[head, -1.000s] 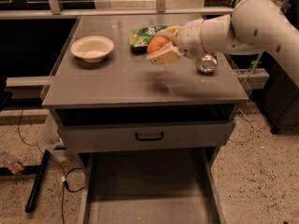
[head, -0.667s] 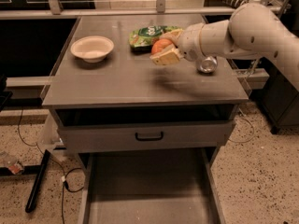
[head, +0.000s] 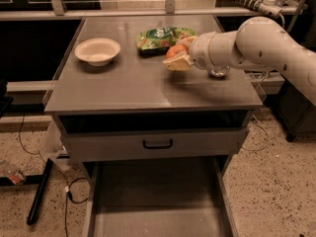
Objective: Pick orange from middle drawer and place on counter
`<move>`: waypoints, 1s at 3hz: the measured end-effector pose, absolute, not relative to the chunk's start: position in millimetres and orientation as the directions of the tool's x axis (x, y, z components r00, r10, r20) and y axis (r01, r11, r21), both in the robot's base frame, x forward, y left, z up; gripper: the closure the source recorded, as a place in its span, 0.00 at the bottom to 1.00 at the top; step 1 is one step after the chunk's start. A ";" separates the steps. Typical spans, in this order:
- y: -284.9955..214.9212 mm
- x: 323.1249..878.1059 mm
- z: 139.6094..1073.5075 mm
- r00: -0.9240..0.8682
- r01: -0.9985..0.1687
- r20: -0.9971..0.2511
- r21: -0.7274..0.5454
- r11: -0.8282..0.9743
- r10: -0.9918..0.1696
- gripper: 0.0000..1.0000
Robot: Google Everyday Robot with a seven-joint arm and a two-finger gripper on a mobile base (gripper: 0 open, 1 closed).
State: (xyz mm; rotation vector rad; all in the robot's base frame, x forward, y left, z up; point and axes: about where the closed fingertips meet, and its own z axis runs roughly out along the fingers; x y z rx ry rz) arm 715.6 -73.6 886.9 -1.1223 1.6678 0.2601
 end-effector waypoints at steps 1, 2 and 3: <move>-75.0 720.7 872.6 -0.031 -0.771 -0.852 -0.312 0.555 -0.522 1.00; -72.0 720.6 863.2 -0.045 -0.783 -0.855 -0.291 0.550 -0.516 0.82; -72.0 720.6 863.4 -0.045 -0.783 -0.855 -0.291 0.550 -0.516 0.59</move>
Offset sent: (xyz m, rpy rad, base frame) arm 0.0041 0.0017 -0.0450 0.0421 0.0888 0.0033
